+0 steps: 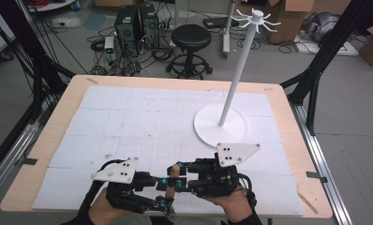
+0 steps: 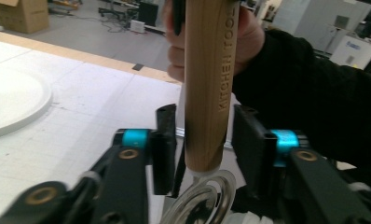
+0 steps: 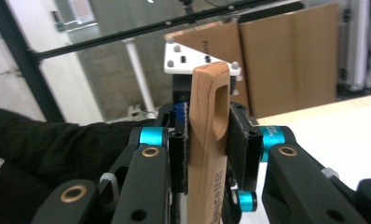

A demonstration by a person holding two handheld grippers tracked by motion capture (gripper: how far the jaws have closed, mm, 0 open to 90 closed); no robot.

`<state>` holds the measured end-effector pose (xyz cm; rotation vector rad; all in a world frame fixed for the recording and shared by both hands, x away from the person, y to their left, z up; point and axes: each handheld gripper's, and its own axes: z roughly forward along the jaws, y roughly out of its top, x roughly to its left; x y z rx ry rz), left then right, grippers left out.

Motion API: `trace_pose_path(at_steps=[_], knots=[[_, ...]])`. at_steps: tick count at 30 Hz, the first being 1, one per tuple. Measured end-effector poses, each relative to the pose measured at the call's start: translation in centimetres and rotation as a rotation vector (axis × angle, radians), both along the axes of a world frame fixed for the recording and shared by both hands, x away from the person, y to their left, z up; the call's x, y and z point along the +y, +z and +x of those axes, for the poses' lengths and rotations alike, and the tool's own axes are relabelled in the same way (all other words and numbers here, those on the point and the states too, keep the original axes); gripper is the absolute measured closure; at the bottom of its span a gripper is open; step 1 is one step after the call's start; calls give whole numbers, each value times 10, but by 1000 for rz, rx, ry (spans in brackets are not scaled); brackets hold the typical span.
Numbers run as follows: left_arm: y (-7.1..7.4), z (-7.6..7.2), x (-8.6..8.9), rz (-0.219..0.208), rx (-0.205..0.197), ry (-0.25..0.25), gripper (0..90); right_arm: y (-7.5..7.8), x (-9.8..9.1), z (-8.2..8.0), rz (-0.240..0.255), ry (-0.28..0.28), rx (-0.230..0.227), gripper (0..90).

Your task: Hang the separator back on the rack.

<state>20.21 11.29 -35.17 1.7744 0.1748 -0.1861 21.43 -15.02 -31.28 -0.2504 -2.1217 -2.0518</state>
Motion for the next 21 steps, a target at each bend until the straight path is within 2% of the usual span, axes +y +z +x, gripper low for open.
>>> trace_pose_path(at_steps=[1, 5, 6, 7, 8, 12, 15, 16, 18, 19, 20, 21], knots=[[0, 0, 0, 4, -1, 4, 691, -1, 0, 0, 6, 3, -5, 714], [1, -1, 0, 21, -12, 44, 704, -3, -1, 0, 7, -20, -10, 705], [1, -1, 0, 31, -20, 67, 705, -3, -1, -1, 6, -45, -2, 642], [2, -1, 0, 40, -27, 93, 705, -3, 0, -2, 7, -85, -6, 474], [2, -1, 0, 46, -28, 115, 705, -2, 1, -4, 1, -129, 13, 413], [3, 0, 1, 55, -24, 211, 706, 1, 5, -15, -48, -283, -39, 415], [5, -1, 0, 62, -33, 264, 705, 2, 9, -20, -90, -377, -47, 475], [5, -2, 0, 62, -36, 278, 705, 1, 12, -20, -116, -404, -36, 529], [6, -3, -2, 66, -43, 296, 705, 0, 13, -20, -126, -413, -36, 552], [6, -3, -2, 69, -47, 301, 705, 0, 14, -20, -133, -427, -35, 607], [6, -4, -3, 70, -49, 309, 705, 0, 14, -20, -133, -427, -35, 607], [7, -4, -4, 64, -48, 316, 705, 0, 15, -21, -132, -434, -32, 643]])
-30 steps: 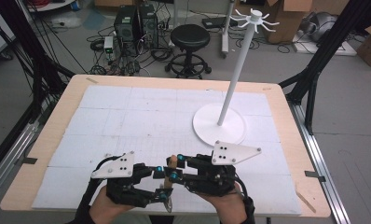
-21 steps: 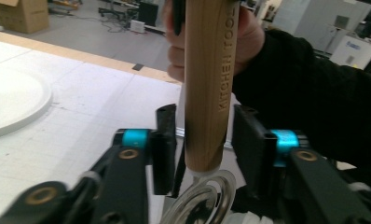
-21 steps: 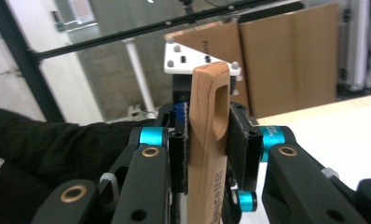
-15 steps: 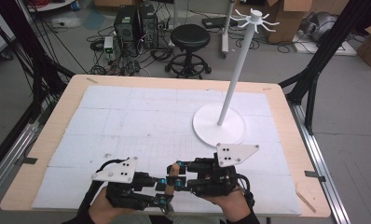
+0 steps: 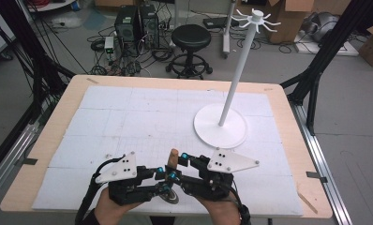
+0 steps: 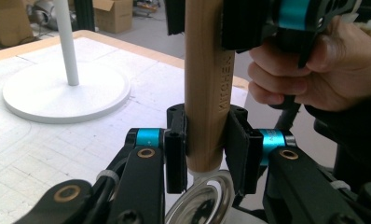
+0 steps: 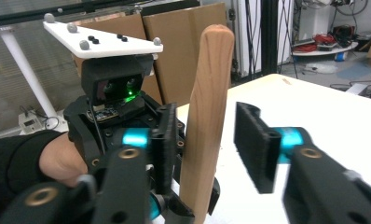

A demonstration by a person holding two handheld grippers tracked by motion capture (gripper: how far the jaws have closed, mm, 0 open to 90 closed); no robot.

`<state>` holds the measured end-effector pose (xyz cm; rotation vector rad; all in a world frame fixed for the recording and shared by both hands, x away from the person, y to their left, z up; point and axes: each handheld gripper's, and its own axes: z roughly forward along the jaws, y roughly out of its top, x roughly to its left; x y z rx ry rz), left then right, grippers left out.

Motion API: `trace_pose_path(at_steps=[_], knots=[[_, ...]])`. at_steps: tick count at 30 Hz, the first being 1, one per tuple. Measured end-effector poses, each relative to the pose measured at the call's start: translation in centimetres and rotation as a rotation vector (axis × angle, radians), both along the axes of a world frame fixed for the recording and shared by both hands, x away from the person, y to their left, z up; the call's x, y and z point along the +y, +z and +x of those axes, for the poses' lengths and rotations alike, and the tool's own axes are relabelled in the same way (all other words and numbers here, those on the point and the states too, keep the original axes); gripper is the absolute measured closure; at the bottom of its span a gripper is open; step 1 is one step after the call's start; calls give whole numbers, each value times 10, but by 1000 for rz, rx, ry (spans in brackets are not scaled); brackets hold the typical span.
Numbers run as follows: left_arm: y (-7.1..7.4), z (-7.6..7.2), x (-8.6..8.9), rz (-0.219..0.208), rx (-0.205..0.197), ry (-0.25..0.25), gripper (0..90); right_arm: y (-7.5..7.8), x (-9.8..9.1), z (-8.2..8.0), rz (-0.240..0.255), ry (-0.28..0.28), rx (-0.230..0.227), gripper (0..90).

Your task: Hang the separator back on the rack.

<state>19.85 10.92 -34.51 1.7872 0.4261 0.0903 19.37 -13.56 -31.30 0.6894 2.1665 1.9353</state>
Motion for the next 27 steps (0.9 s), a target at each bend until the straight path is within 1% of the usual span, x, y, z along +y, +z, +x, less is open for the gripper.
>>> trace_pose_path(at_steps=[1, 2, 4, 6, 7, 8, 10, 11, 12, 14, 17, 18, 19, 20, 21, 22, 24, 27], knots=[[0, 0, -1, -4, 1, 2, 705, 0, 0, 0, -1, -2, 1, 665], [0, 0, -1, -4, 0, 7, 705, 0, 0, 0, -1, -2, 1, 665], [0, 0, -2, -6, -1, 11, 705, 0, 0, 1, 4, -3, 20, 709], [-1, 1, -3, -8, 9, 3, 704, 1, 0, 1, 2, 3, 37, 719], [-1, 2, -2, -9, 14, -6, 700, 1, 0, 1, -3, 3, 33, 722], [-1, 2, -2, -24, 19, -15, 687, 1, 1, 1, -6, 7, 34, 724], [-3, 3, 1, -47, 11, 6, 533, 3, 0, 3, -13, 9, 23, 725], [-5, 3, 5, -52, -1, 17, 477, 6, -2, 6, -5, 16, 23, 726], [-8, 3, 9, -51, -11, 30, 477, 6, -2, 6, -5, 16, 23, 726], [-14, 6, 21, -52, -4, 68, 415, 11, -7, 12, -4, 21, 21, 726], [-24, 11, 40, -82, -3, 134, 347, 18, -16, 25, -2, 28, 7, 726], [-26, 13, 46, -86, -4, 163, 323, 21, -19, 30, 5, 30, 7, 726], [-27, 14, 50, -86, -9, 191, 297, 24, -23, 37, 12, 37, 7, 726], [-28, 16, 55, -77, -22, 216, 296, 28, -27, 43, 20, 42, 13, 725], [-29, 17, 59, -75, -25, 228, 279, 35, -33, 56, 20, 20, 7, 725], [-30, 19, 64, -77, -28, 238, 279, 35, -33, 56, 20, 20, 7, 725], [-32, 20, 72, -82, -41, 245, 253, 43, -40, 69, 19, -2, 2, 725], [-35, 21, 82, -70, -54, 267, 232, 55, -49, 86, 21, -37, -15, 725]])
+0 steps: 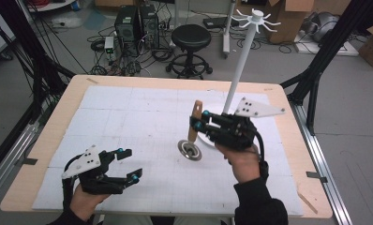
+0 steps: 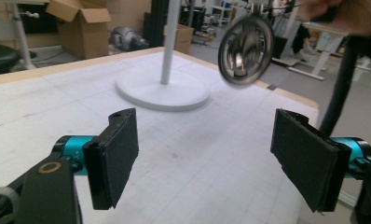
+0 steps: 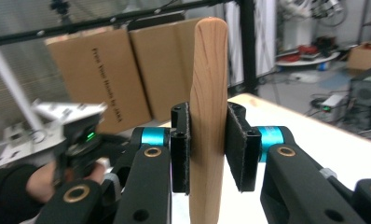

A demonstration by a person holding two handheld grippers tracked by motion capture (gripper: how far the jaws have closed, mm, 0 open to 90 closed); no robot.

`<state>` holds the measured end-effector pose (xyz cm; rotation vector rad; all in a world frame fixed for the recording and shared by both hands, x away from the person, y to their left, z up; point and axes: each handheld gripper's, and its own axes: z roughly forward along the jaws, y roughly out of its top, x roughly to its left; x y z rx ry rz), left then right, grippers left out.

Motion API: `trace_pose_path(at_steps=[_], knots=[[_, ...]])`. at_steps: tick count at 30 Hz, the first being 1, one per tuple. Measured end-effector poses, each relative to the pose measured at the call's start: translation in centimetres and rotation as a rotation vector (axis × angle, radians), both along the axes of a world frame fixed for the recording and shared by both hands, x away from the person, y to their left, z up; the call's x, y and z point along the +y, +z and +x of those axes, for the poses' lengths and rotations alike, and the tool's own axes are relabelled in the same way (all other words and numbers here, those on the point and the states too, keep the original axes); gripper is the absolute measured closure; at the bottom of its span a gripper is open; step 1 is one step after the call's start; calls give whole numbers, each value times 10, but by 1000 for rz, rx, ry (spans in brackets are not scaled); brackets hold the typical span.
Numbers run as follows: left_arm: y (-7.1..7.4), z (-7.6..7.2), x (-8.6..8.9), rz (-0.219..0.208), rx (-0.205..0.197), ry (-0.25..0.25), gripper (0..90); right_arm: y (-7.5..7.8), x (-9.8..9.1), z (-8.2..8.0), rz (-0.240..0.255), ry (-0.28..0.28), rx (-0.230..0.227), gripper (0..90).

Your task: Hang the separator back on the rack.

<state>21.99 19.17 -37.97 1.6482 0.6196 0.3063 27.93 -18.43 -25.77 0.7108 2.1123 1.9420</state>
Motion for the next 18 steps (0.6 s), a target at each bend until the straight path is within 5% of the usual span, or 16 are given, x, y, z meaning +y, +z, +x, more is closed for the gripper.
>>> trace_pose_path(at_steps=[8, 18], knots=[[-2, 4, 17, -6, 0, 27, 233, 38, -15, 39, -29, -56, -27, 725], [-3, 6, 24, 13, 11, 42, 237, 88, -32, 79, 6, -118, -41, 725]])
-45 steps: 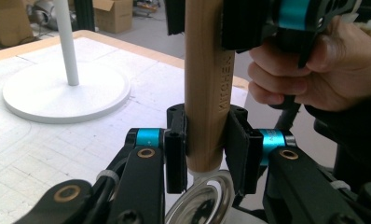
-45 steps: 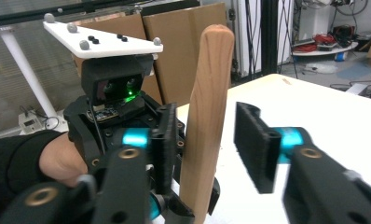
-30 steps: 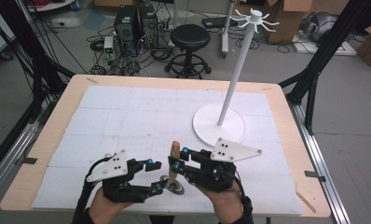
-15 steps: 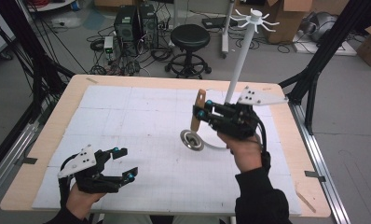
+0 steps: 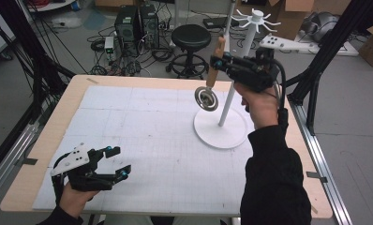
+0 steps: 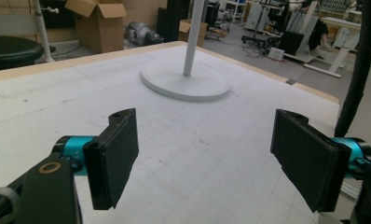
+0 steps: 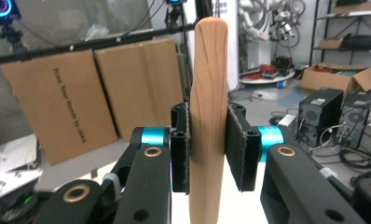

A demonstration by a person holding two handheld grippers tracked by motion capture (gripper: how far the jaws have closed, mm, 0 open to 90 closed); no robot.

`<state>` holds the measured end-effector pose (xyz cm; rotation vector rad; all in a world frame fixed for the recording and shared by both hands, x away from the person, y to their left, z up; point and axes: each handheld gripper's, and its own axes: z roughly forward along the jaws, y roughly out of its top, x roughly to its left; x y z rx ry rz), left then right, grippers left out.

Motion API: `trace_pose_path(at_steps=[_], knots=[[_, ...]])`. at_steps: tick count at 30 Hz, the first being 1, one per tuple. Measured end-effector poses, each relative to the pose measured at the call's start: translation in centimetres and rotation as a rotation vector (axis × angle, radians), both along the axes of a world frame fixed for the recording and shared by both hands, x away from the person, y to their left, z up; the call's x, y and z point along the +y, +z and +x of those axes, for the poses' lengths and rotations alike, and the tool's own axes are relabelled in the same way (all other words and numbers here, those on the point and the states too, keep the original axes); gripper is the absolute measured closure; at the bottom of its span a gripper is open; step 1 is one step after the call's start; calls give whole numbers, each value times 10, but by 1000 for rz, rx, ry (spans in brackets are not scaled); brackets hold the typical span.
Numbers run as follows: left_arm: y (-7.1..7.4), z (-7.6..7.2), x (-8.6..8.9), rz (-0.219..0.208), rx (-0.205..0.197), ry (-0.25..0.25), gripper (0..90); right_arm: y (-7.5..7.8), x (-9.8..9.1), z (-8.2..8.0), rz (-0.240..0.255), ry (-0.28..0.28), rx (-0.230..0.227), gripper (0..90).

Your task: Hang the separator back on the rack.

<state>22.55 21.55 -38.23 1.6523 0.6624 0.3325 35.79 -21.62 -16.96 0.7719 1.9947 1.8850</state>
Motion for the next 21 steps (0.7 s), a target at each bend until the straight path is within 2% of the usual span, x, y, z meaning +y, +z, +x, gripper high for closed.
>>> trace_pose_path(at_steps=[3, 8, 18, 21], knots=[[0, 0, 2, -6, 0, 8, 237, 9, -6, 8, 8, -23, 3, 725], [1, 1, 4, -12, 3, 11, 236, 14, -17, 19, 35, -57, 4, 725], [1, 1, 3, -12, 11, -6, 236, 13, -29, 29, 81, -91, 30, 725], [1, 1, 3, -12, 12, -6, 237, 12, -32, 31, 75, -112, 43, 725]])
